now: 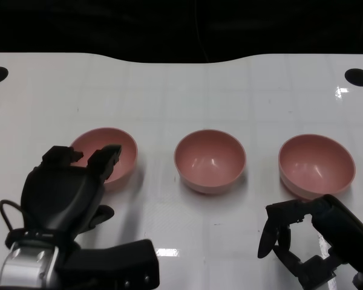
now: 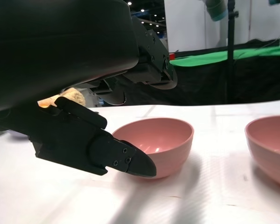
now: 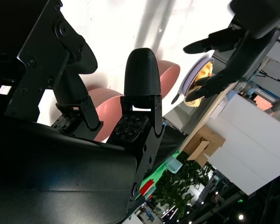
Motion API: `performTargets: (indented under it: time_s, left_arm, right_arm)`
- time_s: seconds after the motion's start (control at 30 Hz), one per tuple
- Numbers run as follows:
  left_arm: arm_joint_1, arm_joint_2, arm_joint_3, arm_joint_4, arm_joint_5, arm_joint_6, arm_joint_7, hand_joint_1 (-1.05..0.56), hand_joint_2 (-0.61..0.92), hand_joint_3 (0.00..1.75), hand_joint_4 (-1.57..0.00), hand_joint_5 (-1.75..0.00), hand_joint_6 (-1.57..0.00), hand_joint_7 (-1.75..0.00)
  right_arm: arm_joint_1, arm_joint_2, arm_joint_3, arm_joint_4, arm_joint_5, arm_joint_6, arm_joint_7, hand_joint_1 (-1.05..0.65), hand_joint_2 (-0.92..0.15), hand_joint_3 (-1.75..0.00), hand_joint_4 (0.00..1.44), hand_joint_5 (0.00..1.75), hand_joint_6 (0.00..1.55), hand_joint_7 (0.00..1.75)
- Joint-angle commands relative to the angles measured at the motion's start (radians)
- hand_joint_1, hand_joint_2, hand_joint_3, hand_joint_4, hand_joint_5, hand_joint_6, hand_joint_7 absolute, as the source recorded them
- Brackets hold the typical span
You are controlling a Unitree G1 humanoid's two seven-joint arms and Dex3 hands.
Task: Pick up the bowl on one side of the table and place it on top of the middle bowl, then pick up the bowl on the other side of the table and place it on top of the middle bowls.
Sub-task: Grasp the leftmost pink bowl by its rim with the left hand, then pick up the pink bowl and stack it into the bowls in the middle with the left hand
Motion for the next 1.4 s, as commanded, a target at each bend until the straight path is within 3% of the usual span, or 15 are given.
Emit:
performTargets:
  time_s: [0.03,0.33,0.67,0.7,0.77,0.8,0.83,0.87,0.9,0.97,1.03,1.13,1.2,1.3,1.4]
  left_arm:
    - [-0.054,-0.001,-0.026,0.055,0.023,0.055,-0.015,-0.54,0.92,0.05,-0.27,-0.45,-0.35,0.00]
    - [-0.194,-0.012,-0.115,0.255,0.044,0.159,-0.023,-0.56,0.92,0.06,-0.40,-0.42,-0.42,-0.02]
    - [-0.334,-0.013,-0.194,0.562,-0.025,0.142,0.034,-0.52,0.92,0.11,-0.70,-0.31,-0.61,-0.04]
    - [-0.340,-0.010,-0.196,0.582,-0.041,0.123,0.060,-0.48,0.92,0.11,-0.79,-0.38,-0.69,-0.07]
    - [-0.350,-0.002,-0.195,0.627,-0.078,0.062,0.141,-0.39,0.92,0.11,-0.83,-0.71,-0.89,-0.08]
    - [-0.356,0.002,-0.192,0.648,-0.099,0.028,0.189,-0.35,0.92,0.09,-0.80,-1.21,-1.05,-0.12]
    - [-0.362,0.006,-0.191,0.666,-0.112,0.005,0.227,-0.33,0.92,0.09,-0.81,-1.47,-1.12,-0.15]
    - [-0.367,0.009,-0.191,0.677,-0.123,-0.014,0.261,-0.33,0.92,0.09,-0.83,-1.61,-1.17,-0.17]
    - [-0.372,0.014,-0.192,0.678,-0.132,-0.031,0.285,-0.31,0.92,0.10,-0.88,-1.69,-1.04,-0.55]
    - [-0.380,0.024,-0.195,0.673,-0.142,-0.050,0.308,-0.30,0.92,0.11,-0.89,-1.73,-0.88,-0.91]
    - [-0.387,0.032,-0.200,0.665,-0.148,-0.058,0.312,-0.31,0.92,0.10,-0.88,-1.74,-0.85,-0.81]
    - [-0.399,0.046,-0.199,0.636,-0.158,-0.074,0.305,-0.28,0.92,0.10,-0.83,-1.75,-0.80,-1.00]
    - [-0.403,0.055,-0.196,0.620,-0.163,-0.085,0.304,-0.27,0.92,0.07,-0.82,-1.75,-0.89,-0.76]
    - [-0.409,0.063,-0.194,0.598,-0.159,-0.089,0.314,-0.28,0.92,0.07,-0.83,-1.75,-0.98,-0.54]
    - [-0.412,0.070,-0.195,0.568,-0.155,-0.093,0.318,-0.28,0.92,0.07,-0.84,-1.75,-1.01,-0.50]
  right_arm:
    - [0.009,-0.008,0.000,-0.013,0.000,0.006,-0.008,0.32,-0.09,-1.52,1.01,1.60,1.01,1.12]
    - [0.014,-0.008,0.000,-0.020,0.000,0.011,-0.011,0.31,-0.10,-1.52,1.01,1.60,1.02,1.12]
    - [0.019,-0.006,0.004,-0.025,-0.005,0.006,-0.017,0.29,-0.08,-1.53,1.00,1.62,1.01,1.12]
    - [0.020,-0.006,0.004,-0.025,-0.005,0.004,-0.017,0.29,-0.08,-1.54,1.00,1.61,1.01,1.12]
    - [0.020,-0.004,0.005,-0.022,0.001,-0.001,-0.016,0.29,-0.08,-1.54,1.00,1.61,1.01,1.12]
    - [0.020,-0.004,0.004,-0.021,0.001,-0.003,-0.017,0.29,-0.08,-1.55,1.00,1.61,1.01,1.12]
    - [0.019,-0.004,0.004,-0.019,0.000,-0.004,-0.018,0.29,-0.08,-1.55,1.00,1.61,1.01,1.12]
    - [0.019,-0.003,0.003,-0.019,-0.002,-0.003,-0.020,0.28,-0.08,-1.55,1.00,1.62,1.01,1.12]
    - [0.018,-0.004,0.003,-0.021,-0.004,-0.002,-0.021,0.28,-0.08,-1.55,1.00,1.62,1.01,1.12]
    - [0.018,-0.005,0.003,-0.023,-0.007,0.003,-0.021,0.29,-0.07,-1.55,1.00,1.62,1.01,1.12]
    - [0.018,-0.005,0.004,-0.024,-0.005,0.006,-0.020,0.29,-0.07,-1.55,1.00,1.63,1.01,1.12]
    - [0.017,-0.005,0.004,-0.020,-0.004,0.003,-0.019,0.31,-0.08,-1.55,1.00,1.61,1.02,1.12]
    - [0.015,-0.004,0.004,-0.016,-0.004,-0.001,-0.021,0.32,-0.07,-1.55,1.00,1.60,1.02,1.12]
    - [0.015,-0.004,0.005,-0.018,-0.003,0.001,-0.019,0.32,-0.07,-1.55,1.00,1.59,1.02,1.12]
    - [0.016,-0.003,0.005,-0.022,-0.006,0.003,-0.021,0.32,-0.07,-1.55,1.01,1.59,1.02,1.11]
